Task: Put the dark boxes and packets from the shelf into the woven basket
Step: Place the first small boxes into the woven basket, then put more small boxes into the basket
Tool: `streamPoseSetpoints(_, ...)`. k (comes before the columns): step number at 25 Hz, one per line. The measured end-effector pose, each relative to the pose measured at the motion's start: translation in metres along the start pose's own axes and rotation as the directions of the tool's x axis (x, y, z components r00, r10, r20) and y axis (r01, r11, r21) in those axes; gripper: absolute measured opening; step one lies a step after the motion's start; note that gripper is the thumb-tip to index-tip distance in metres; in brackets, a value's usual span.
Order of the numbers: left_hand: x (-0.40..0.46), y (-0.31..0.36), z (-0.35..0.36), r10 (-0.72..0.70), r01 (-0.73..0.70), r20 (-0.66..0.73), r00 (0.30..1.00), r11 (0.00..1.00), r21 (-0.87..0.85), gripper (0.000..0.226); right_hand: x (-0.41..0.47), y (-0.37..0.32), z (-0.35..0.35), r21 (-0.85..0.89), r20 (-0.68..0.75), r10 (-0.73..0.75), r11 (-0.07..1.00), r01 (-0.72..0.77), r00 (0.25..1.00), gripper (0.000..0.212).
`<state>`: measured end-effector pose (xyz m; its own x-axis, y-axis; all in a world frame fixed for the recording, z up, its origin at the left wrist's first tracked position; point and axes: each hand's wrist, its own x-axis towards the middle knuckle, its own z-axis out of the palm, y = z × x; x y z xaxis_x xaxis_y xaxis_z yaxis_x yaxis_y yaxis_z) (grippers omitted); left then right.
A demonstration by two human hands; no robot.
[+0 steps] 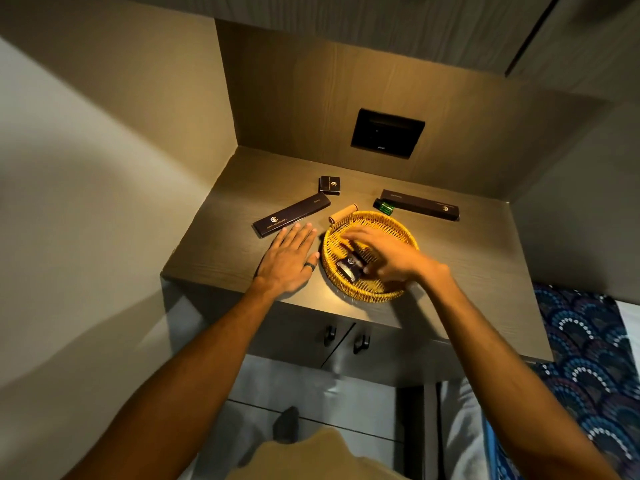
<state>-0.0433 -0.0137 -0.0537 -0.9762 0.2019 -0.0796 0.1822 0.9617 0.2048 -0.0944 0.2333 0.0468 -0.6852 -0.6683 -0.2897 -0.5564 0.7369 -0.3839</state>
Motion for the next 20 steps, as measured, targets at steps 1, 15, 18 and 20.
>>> streamPoseSetpoints(1,0.000,-0.001,0.001,-0.003,0.003,-0.012,1.000,1.000,0.005,0.065,0.005,0.002,-0.009,0.054,-0.096,-0.008,0.998,0.014,0.995,0.082)
streamPoseSetpoints(15,0.005,-0.005,0.010,-0.004,0.004,-0.058,0.998,1.000,0.013,0.064,0.164,-0.023,-0.065,-0.076,0.010,0.356,0.932,-0.355,0.934,0.057)
streamPoseSetpoints(18,0.006,-0.005,0.007,-0.009,0.009,-0.059,0.998,1.000,0.011,0.063,0.166,-0.022,-0.072,-0.105,-0.065,0.307,0.944,-0.312,0.950,0.053)
streamPoseSetpoints(20,0.005,-0.005,0.002,-0.004,0.006,-0.050,0.999,1.000,0.027,0.063,0.159,-0.020,-0.087,-0.202,-0.138,0.224,0.947,-0.249,0.965,0.060)
